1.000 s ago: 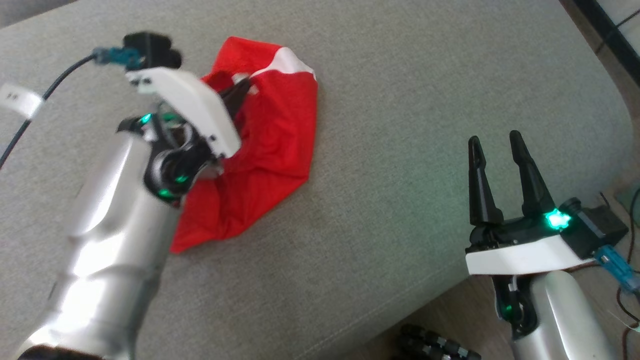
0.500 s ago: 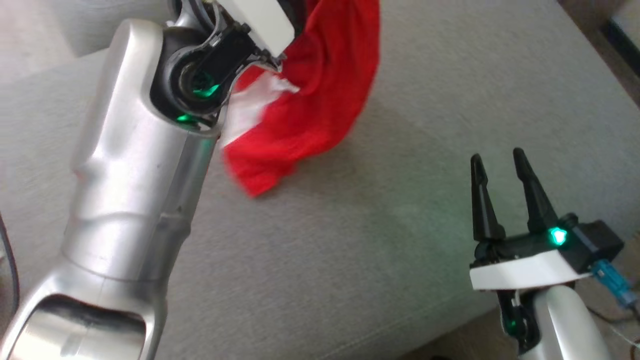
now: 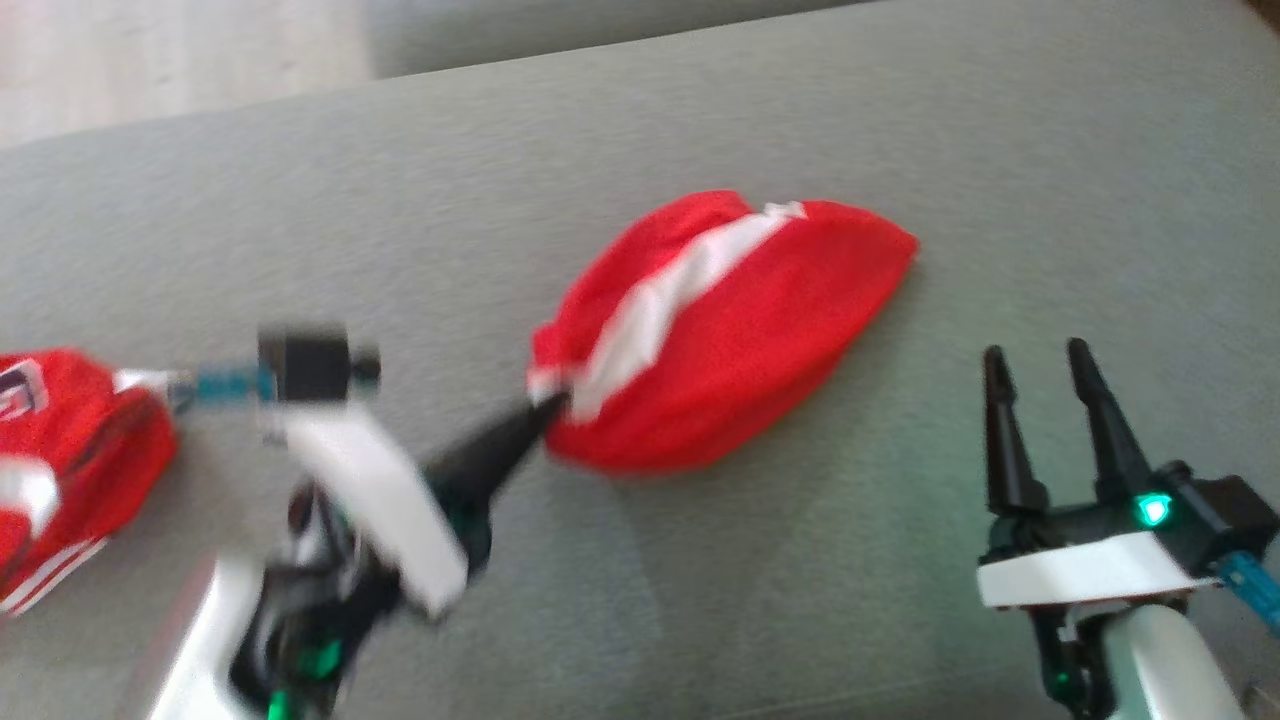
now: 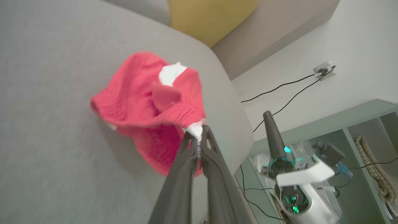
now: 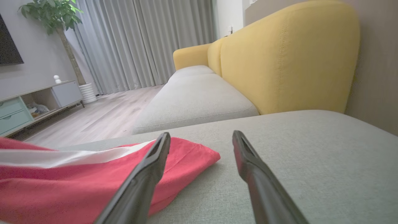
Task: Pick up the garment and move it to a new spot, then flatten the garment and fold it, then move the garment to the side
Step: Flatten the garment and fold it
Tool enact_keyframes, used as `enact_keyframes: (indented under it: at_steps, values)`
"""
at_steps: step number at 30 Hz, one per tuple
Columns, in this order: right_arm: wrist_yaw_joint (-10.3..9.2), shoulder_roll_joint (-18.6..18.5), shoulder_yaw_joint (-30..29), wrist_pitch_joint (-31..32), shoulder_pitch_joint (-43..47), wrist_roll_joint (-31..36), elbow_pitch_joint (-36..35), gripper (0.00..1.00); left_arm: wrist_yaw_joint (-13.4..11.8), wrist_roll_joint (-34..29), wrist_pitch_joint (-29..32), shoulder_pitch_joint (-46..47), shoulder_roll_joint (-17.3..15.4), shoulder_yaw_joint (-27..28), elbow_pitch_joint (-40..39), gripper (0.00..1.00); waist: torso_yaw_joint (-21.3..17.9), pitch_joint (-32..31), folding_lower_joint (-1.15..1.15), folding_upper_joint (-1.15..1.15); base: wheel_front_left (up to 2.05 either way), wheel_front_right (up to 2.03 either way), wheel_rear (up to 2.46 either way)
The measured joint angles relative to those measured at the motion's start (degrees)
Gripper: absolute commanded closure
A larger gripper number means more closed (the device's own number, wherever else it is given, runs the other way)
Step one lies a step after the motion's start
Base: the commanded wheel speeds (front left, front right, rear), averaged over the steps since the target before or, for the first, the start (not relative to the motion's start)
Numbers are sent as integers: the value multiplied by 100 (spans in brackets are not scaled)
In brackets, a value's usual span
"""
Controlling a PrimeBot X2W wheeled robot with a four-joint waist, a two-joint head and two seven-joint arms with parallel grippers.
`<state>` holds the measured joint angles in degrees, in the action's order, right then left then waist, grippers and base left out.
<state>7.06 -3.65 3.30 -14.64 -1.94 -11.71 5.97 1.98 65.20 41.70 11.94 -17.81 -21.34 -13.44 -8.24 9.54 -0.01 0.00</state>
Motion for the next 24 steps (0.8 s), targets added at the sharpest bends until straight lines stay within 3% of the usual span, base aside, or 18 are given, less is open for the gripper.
enact_keyframes:
  at_steps: [5, 9, 16, 24]
  values:
    - [0, -334, 26, 0, -18, -205, 258, 0, 213, -2, -157, -732, -324, 49, -213, 100, 400, -18, 0, 0, 0, 0, 0]
    - [0, -808, 421, 0, -258, -601, 689, 0, 313, -280, -454, -983, -613, 186, -197, 100, 766, -54, 0, 0, 0, 0, 0]
    - [0, -2024, 2264, 18, -1224, -1284, 1272, 0, 409, -654, -1065, -977, -662, 386, 180, 100, 1279, -56, 0, 0, 0, 0, 0]
    - [1, -2758, 4324, 320, -2409, -1419, 1507, 0, 467, -680, -1285, -689, -561, 252, 311, 100, 1540, 74, 1, 0, 0, 0, 0]
